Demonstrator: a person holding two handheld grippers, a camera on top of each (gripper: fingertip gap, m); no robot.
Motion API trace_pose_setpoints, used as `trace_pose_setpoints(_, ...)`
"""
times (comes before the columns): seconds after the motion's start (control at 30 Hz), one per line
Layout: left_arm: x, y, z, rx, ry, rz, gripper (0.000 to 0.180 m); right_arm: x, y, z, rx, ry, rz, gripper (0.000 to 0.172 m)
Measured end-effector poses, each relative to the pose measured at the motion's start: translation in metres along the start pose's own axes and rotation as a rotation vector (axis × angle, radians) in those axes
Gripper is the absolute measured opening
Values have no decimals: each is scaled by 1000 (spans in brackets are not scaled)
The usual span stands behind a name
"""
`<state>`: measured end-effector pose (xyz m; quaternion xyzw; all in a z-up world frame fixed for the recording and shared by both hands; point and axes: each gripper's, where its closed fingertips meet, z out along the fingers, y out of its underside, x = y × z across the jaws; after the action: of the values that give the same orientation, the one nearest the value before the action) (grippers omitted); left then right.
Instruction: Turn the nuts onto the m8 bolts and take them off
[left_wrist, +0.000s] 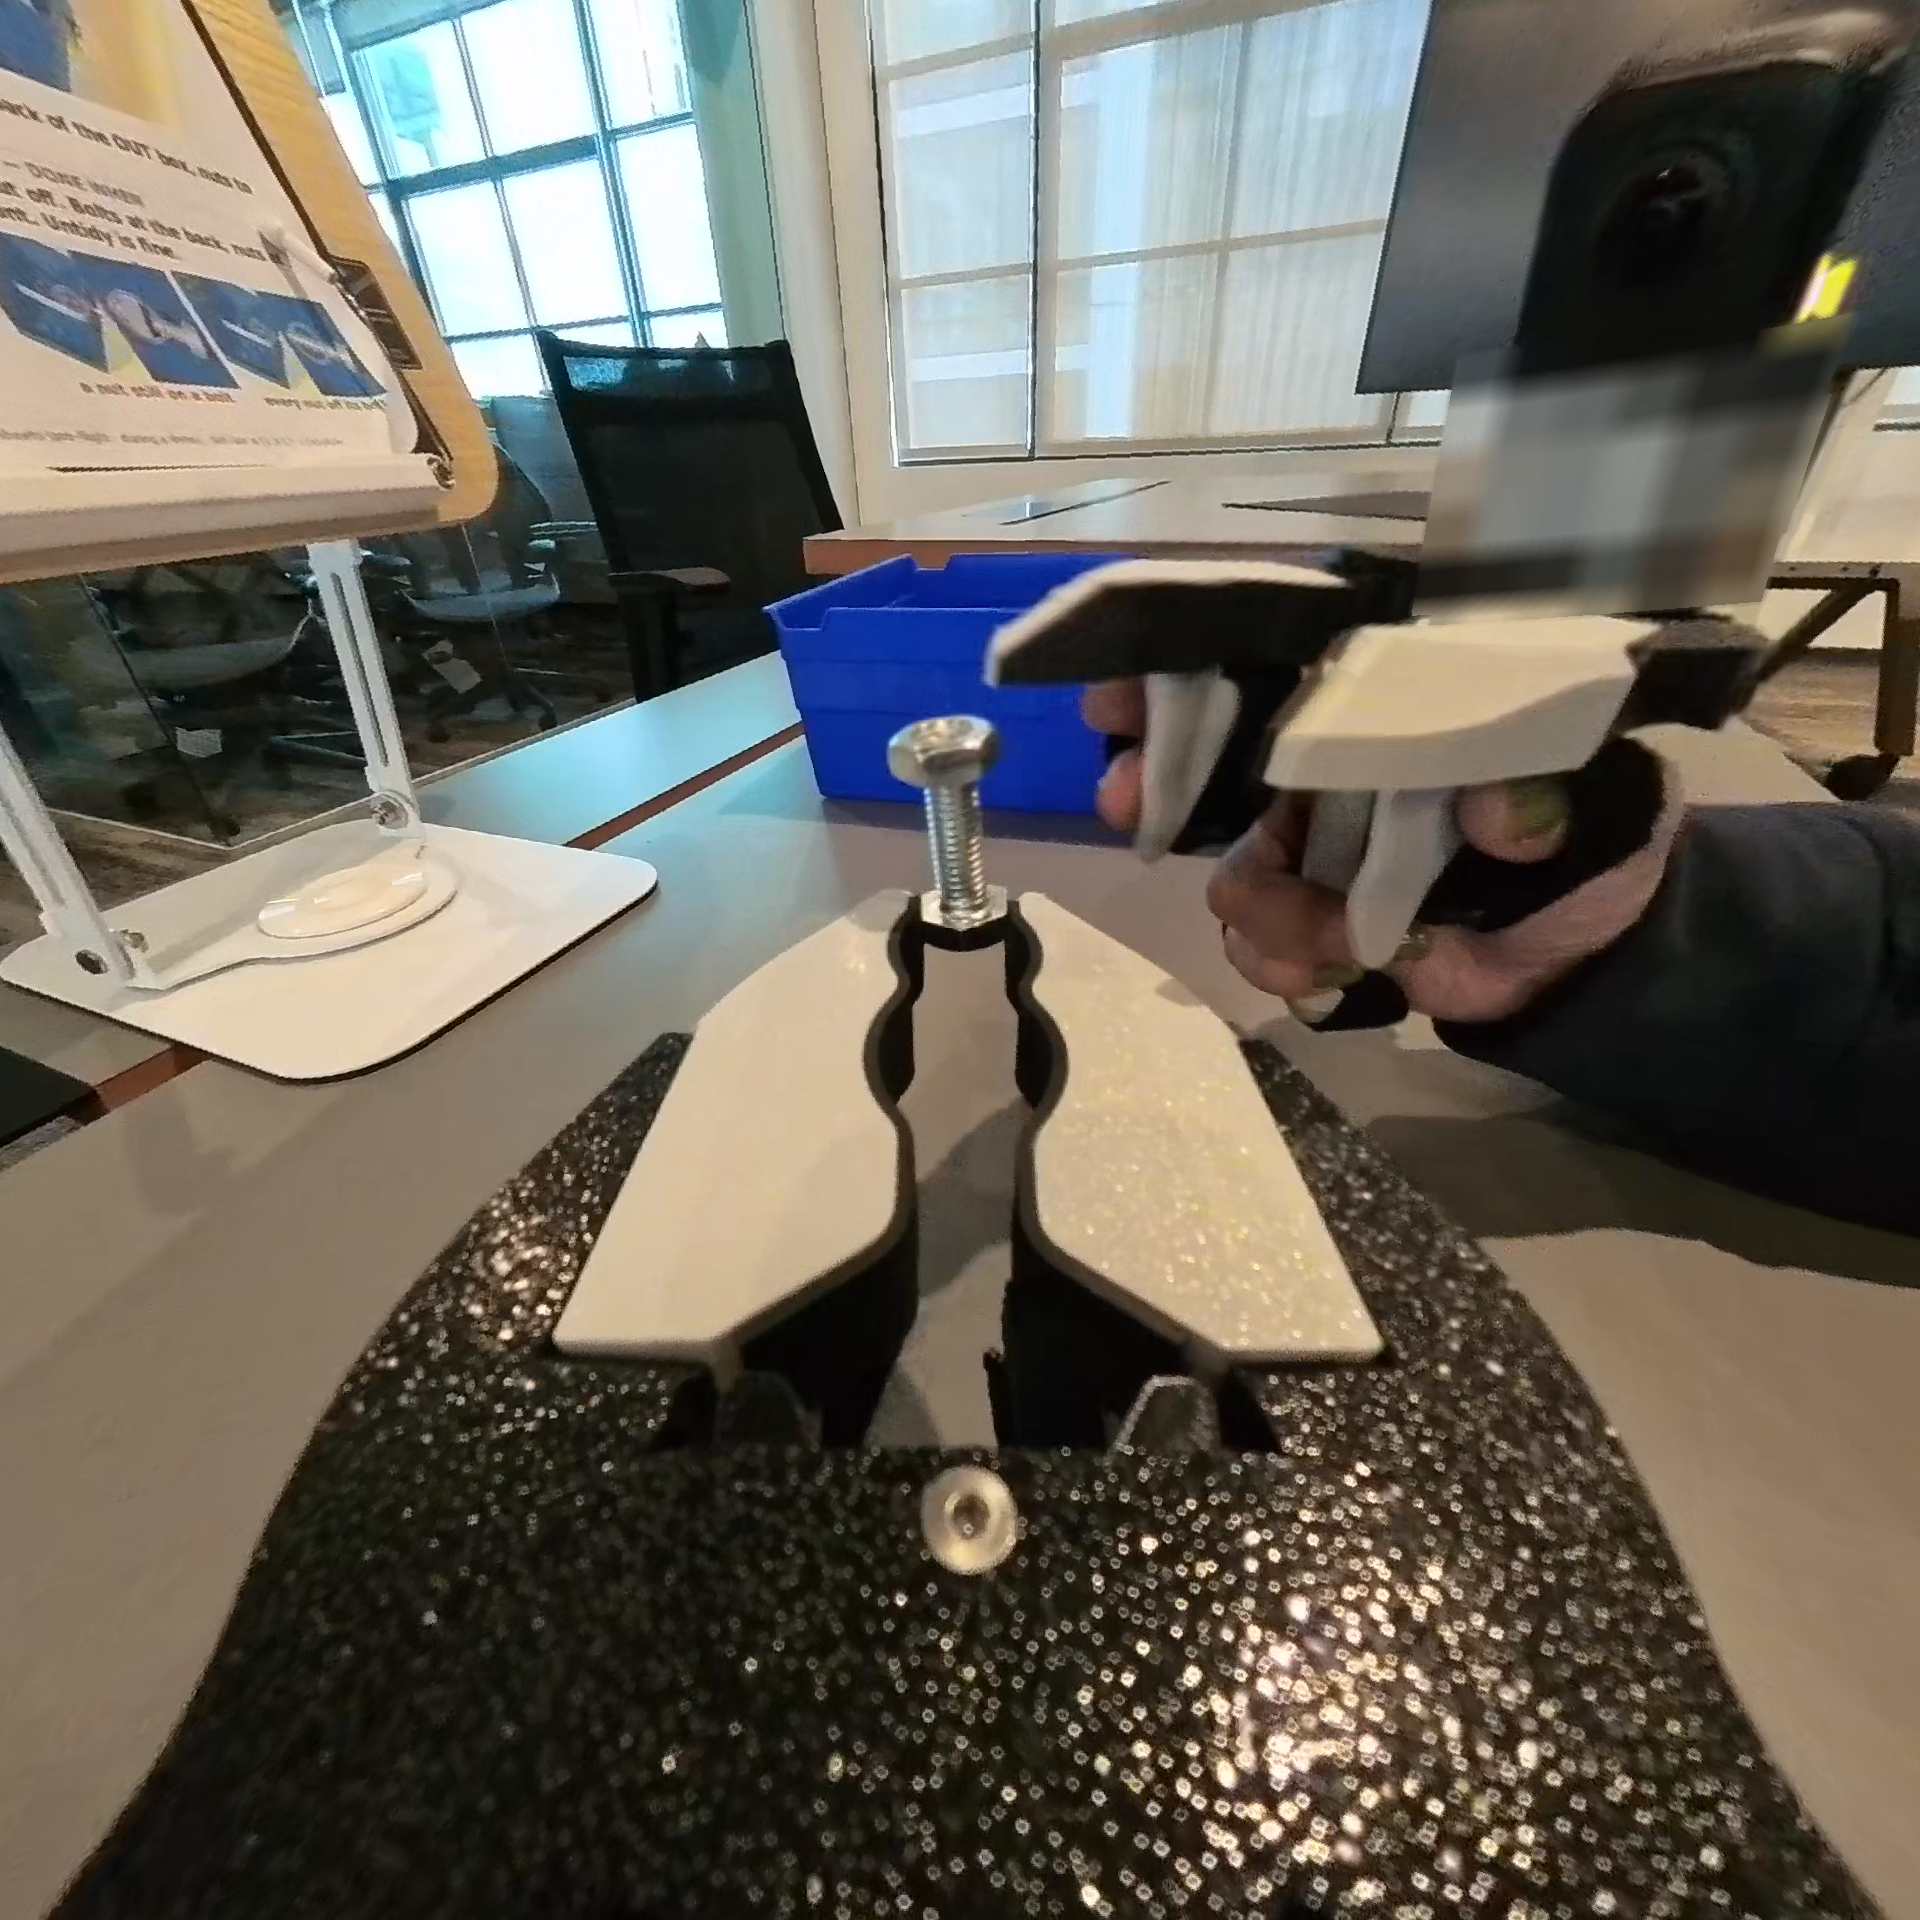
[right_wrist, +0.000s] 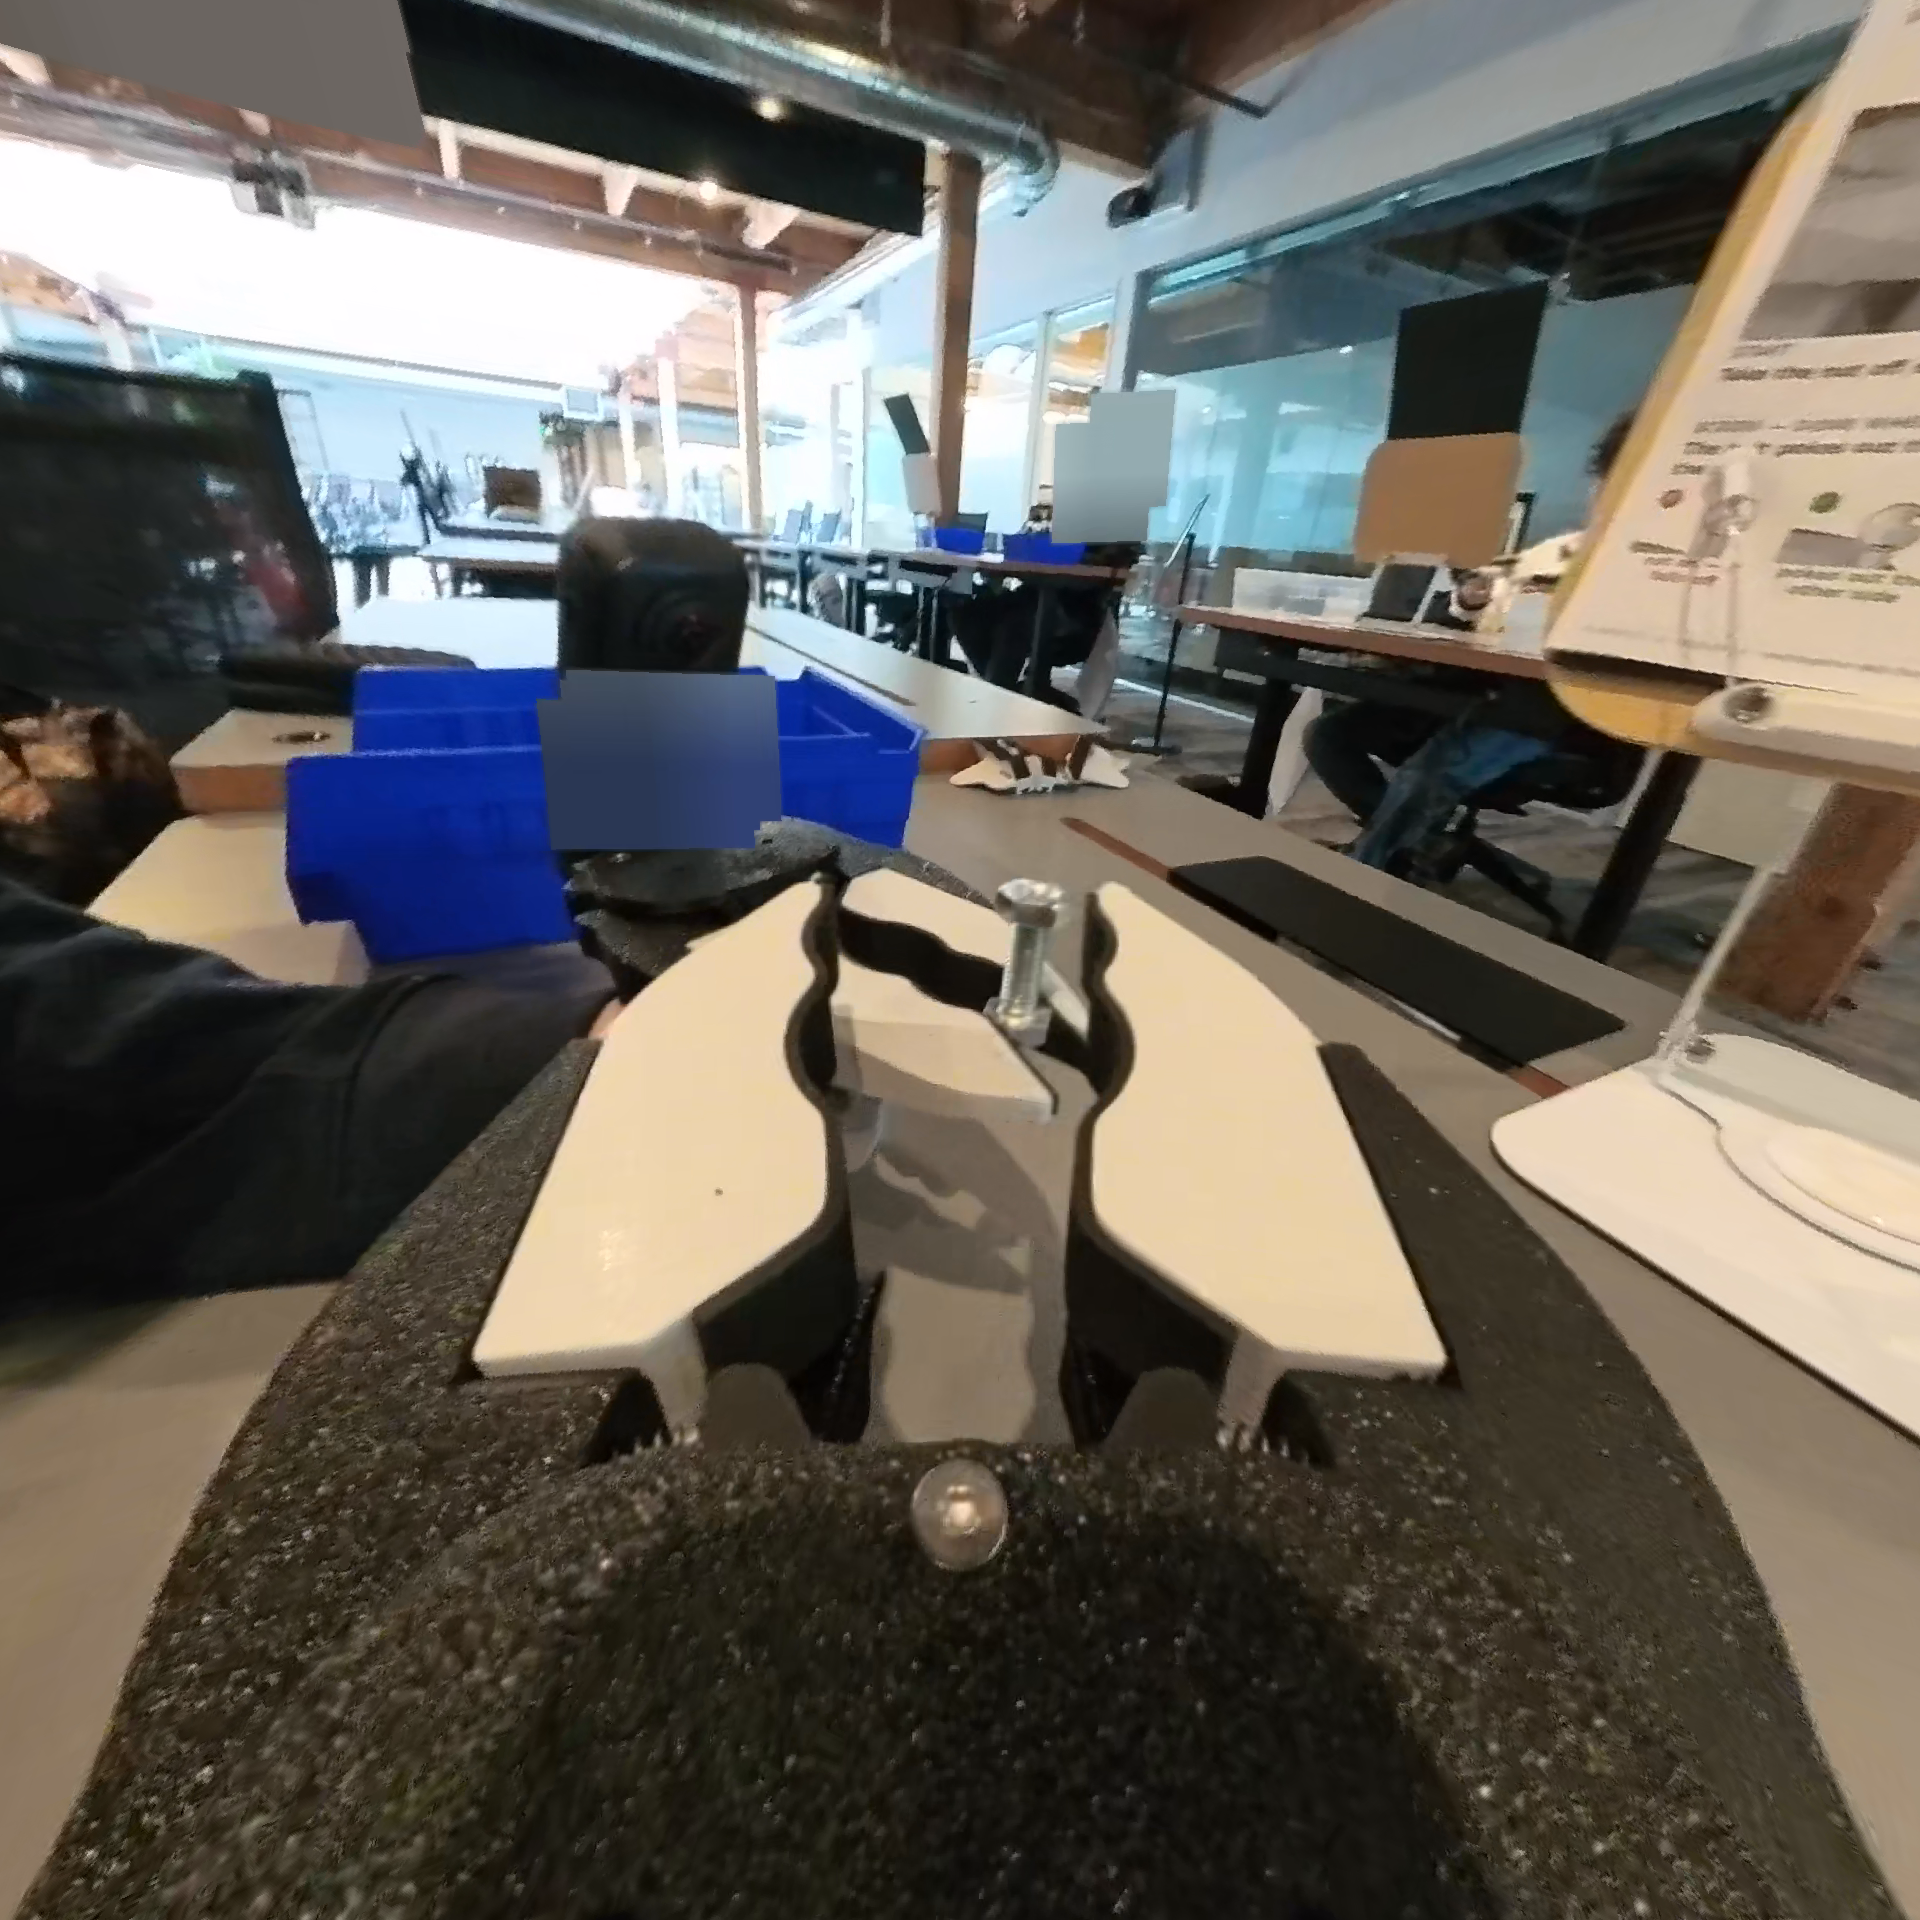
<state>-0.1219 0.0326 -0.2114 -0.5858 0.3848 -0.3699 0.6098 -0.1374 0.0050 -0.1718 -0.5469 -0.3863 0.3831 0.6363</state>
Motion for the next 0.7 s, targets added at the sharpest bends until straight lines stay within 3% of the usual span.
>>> trace_pose_setpoints(0.1, 9, 3, 3, -27, 49, 19, 14, 1, 3, 5, -10, 25, -14, 61)
trace_pose_setpoints(0.23, 26, 6, 6, -44, 150, 32, 14, -10, 8, 11, -45, -27, -25, 65)
trace_pose_setpoints(0.43, 20, -1, 0, 7, 151, -36, 14, -3, 10, -8, -78, -67, -28, 35)
trace_pose_setpoints(0.57, 32, 6, 4, -51, 214, 7, 14, -6, 6, -4, -48, -85, 6, 55)
trace_pose_setpoints(0.7, 44, 13, 6, -98, 281, 47, 14, -25, 16, 5, -107, -179, 0, 59)
